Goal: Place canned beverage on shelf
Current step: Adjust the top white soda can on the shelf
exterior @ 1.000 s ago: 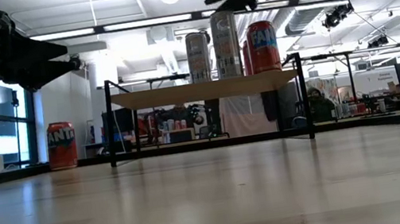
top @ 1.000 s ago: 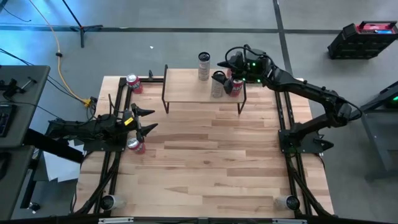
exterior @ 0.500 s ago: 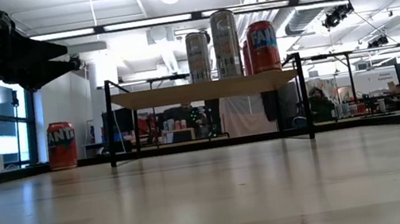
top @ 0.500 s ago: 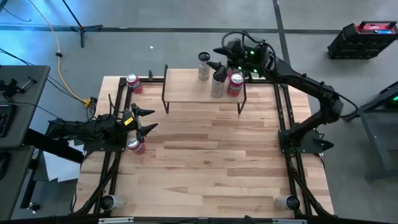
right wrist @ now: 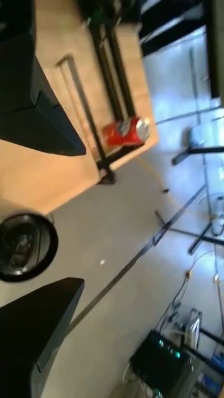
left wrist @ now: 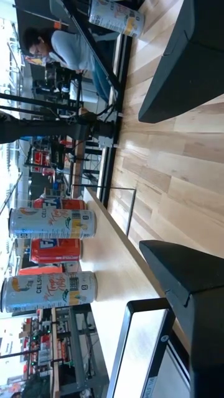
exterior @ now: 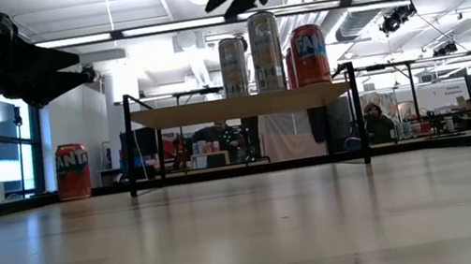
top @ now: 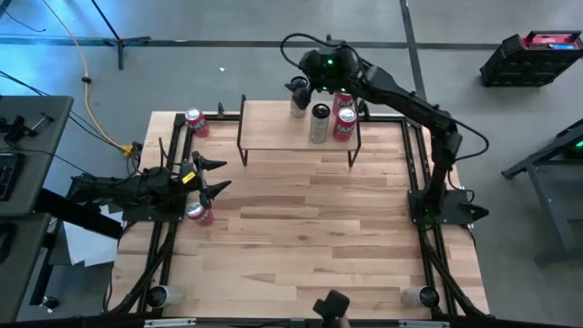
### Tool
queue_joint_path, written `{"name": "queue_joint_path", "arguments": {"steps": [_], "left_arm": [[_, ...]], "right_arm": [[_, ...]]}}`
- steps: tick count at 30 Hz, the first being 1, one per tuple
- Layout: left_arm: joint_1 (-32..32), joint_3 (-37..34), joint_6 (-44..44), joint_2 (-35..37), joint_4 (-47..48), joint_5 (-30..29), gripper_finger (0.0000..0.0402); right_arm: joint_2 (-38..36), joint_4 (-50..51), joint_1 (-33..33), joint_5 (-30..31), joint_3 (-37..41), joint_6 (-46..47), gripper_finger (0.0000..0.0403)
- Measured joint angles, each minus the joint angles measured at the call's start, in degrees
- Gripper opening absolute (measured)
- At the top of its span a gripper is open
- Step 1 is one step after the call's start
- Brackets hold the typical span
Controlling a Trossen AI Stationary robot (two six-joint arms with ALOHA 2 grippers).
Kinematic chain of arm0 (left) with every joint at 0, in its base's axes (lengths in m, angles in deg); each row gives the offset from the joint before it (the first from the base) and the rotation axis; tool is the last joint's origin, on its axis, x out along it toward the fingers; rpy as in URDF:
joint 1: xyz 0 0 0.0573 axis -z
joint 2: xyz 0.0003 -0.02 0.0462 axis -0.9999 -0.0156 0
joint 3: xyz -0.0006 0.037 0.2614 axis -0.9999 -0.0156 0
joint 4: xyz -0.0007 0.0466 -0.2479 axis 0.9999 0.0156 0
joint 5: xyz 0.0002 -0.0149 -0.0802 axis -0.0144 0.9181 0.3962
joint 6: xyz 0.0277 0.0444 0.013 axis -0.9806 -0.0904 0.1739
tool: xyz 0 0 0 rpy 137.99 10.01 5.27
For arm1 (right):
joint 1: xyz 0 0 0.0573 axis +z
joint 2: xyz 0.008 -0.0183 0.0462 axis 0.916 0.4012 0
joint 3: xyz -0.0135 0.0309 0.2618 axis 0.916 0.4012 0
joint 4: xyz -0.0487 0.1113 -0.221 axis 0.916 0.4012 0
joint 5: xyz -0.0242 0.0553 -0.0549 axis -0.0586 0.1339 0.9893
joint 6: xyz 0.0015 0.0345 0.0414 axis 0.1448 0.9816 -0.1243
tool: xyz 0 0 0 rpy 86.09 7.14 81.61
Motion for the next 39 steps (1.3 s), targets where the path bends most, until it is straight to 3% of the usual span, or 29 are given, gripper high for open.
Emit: {"name": "queue_joint_path", "arguments": {"steps": [10,25,30,39], "left_arm": [[0.0,0.0,0.0,0.0,0.0,0.0,0.0314],[0.0,0.0,0.0,0.0,0.0,0.0,0.0314],[0.0,0.0,0.0,0.0,0.0,0.0,0.0314],[0.0,0.0,0.0,0.0,0.0,0.0,0.0314]], "right_arm": [[1.3,3.3,-1.0,4.9,-3.4,5.2,0.0371],[2.8,6.8,-2.1,1.6,-3.4,13.1,0.0369],[2.8,8.0,-1.4,5.1,-3.3,12.3,0.0369],[6.1,8.4,-1.1,5.0,-3.3,13.1,0.0369]]}}
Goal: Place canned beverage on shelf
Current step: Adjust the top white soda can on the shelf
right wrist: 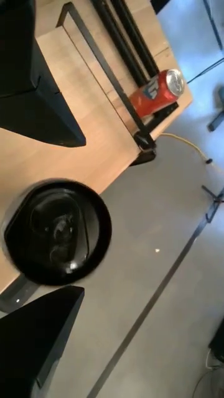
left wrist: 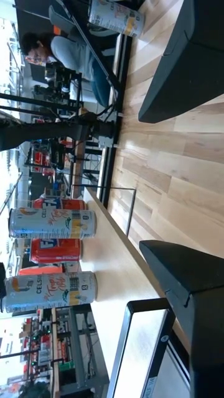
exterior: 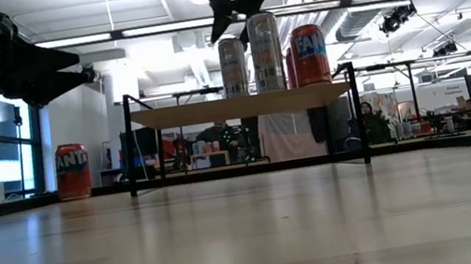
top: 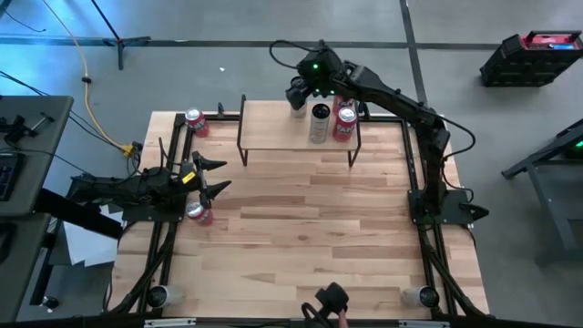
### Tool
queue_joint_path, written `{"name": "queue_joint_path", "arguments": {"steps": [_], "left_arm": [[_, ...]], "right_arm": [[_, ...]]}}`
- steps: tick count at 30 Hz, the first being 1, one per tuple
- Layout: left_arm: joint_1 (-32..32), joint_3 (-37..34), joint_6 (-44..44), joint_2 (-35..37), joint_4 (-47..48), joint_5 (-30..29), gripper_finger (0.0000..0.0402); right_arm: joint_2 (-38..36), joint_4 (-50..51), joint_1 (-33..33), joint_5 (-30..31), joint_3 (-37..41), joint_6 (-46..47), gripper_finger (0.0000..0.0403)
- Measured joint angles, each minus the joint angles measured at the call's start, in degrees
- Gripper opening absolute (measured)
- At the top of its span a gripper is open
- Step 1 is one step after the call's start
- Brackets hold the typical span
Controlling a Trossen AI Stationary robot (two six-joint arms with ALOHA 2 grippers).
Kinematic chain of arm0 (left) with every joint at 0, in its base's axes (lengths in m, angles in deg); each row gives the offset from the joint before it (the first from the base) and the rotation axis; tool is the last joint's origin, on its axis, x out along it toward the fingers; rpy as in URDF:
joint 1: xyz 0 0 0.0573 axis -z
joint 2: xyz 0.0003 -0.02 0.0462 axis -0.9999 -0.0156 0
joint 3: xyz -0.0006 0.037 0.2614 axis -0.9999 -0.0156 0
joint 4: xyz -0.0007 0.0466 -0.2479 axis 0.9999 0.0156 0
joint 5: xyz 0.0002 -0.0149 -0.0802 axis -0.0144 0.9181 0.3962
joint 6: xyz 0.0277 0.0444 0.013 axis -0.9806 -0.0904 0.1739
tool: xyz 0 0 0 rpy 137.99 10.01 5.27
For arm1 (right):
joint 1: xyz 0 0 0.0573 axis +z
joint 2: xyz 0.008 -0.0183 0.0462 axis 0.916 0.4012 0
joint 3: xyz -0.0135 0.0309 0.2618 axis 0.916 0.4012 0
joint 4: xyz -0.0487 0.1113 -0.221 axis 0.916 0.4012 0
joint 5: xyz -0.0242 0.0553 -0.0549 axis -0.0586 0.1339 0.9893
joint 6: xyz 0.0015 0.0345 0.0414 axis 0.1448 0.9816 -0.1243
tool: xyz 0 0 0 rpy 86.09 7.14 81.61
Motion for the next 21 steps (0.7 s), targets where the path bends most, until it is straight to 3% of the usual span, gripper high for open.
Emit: {"name": "queue_joint_path", "arguments": {"steps": [10,21], "left_arm": [[0.0,0.0,0.0,0.0,0.0,0.0,0.0314],[0.0,0.0,0.0,0.0,0.0,0.0,0.0314]], "right_arm": [[0.5,-0.3,0.0,0.0,-0.1,0.5,0.0362],[1.6,-0.1,0.0,0.2,0.0,0.5,0.0277]]}}
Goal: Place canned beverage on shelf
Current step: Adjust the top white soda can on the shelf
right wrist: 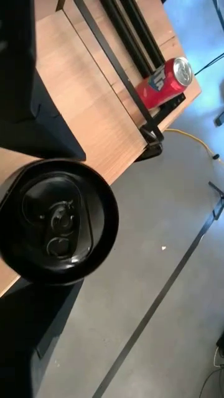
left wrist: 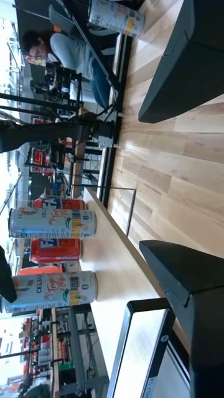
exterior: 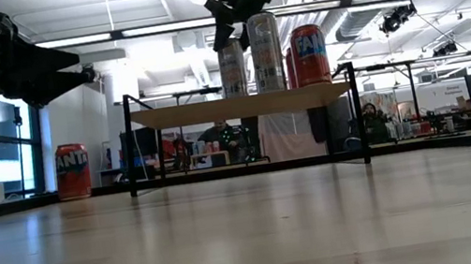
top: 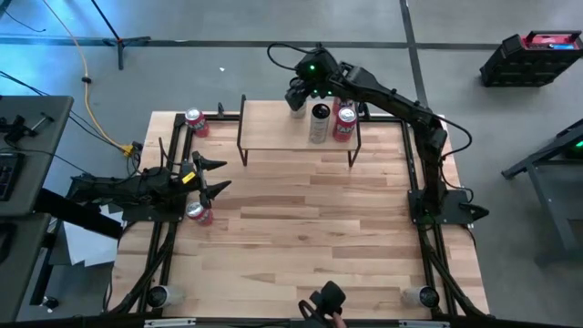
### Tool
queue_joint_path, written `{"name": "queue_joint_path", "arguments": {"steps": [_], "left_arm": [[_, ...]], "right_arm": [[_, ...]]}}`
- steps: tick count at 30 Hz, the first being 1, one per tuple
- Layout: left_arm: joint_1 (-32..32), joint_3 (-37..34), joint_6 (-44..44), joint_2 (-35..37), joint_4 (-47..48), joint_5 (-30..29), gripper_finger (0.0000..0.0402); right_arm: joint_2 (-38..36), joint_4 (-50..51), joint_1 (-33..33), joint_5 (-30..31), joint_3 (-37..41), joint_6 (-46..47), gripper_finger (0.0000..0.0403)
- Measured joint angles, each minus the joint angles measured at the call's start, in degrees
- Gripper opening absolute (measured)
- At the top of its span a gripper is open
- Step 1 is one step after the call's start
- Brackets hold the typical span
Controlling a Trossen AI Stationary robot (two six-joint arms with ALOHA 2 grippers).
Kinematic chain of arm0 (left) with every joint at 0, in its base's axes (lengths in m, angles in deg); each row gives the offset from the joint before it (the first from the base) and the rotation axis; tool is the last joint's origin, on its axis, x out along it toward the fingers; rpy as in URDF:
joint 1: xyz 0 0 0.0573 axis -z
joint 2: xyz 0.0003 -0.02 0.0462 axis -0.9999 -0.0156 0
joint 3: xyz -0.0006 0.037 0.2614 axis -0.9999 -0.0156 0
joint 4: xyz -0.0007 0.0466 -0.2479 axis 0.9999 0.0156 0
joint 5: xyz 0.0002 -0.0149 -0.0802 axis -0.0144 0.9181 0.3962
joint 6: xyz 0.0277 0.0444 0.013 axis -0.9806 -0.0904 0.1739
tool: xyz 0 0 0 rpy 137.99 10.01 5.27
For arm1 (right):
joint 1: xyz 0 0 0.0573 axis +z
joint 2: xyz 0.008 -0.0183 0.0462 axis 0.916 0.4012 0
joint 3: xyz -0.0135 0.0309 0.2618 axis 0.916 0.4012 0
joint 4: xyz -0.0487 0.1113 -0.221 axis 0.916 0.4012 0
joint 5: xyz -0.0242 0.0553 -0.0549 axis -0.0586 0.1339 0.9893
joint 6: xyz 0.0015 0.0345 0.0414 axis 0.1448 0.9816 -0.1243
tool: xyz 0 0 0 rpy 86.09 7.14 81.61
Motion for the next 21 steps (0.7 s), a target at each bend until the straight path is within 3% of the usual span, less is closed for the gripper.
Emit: {"name": "queue_joint_path", "arguments": {"steps": [5,16,21], "left_arm": [[0.0,0.0,0.0,0.0,0.0,0.0,0.0314],[0.0,0.0,0.0,0.0,0.0,0.0,0.0314],[0.0,0.0,0.0,0.0,0.0,0.0,0.0314]], "right_arm": [[0.0,0.0,0.0,-0.8,0.0,-1.1,0.0248],[-2.9,-1.4,-2.1,-9.5,0.1,-6.6,0.0248],[-3.5,-0.9,-3.6,-10.6,0.0,-9.8,0.0248]]}}
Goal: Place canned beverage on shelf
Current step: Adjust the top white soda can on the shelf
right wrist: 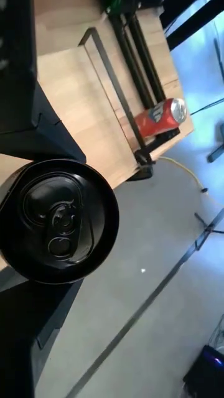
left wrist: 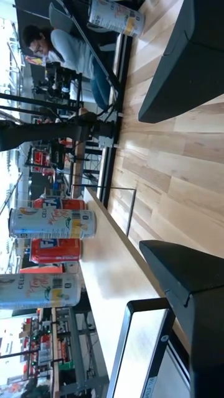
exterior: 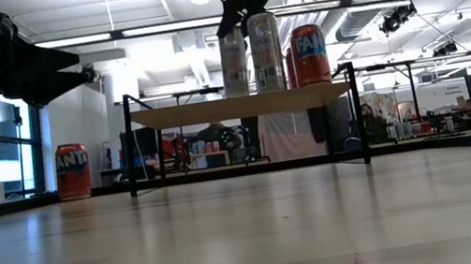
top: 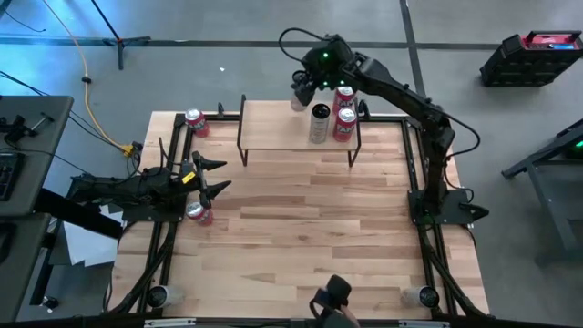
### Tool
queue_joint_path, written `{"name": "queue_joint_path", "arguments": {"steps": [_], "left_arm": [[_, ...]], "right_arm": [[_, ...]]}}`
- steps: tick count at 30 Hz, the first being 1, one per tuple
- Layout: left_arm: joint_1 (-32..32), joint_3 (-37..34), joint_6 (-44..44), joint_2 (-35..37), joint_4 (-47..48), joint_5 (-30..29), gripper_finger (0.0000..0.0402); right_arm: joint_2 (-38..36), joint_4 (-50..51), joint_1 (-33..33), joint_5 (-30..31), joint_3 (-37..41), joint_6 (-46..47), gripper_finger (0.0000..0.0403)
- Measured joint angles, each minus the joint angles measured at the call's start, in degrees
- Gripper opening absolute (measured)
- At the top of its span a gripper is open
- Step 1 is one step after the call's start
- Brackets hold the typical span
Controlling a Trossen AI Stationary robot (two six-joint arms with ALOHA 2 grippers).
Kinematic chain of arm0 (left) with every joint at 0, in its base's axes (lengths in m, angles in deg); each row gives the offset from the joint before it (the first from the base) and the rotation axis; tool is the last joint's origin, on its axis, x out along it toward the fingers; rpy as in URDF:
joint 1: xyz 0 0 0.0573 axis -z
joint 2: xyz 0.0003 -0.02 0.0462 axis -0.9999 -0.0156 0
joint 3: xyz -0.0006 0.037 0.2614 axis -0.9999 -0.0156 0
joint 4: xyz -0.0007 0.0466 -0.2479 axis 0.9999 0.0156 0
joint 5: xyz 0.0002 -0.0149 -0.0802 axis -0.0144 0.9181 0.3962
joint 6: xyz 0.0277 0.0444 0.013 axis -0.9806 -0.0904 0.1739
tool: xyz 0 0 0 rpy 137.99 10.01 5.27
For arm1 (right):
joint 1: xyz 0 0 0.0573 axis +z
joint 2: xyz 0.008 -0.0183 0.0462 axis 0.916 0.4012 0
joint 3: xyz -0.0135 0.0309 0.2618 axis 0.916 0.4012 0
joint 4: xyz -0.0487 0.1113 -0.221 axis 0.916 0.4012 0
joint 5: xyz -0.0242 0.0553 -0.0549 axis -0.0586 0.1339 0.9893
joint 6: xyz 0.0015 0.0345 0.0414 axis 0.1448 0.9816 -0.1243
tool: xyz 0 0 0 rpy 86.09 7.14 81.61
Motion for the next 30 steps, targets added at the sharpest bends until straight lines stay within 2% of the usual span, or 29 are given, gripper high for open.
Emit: {"name": "queue_joint_path", "arguments": {"steps": [6,14,30], "left_arm": [[0.0,0.0,0.0,0.0,0.0,0.0,0.0314],[0.0,0.0,0.0,0.0,0.0,0.0,0.0314],[0.0,0.0,0.0,0.0,0.0,0.0,0.0314]], "right_arm": [[-1.3,3.1,-1.5,-3.2,0.0,-3.7,0.0248],[-3.1,4.7,-2.9,-2.8,0.0,-9.3,0.0248],[-4.9,6.1,-6.8,-9.4,0.0,-10.5,0.0248]]}}
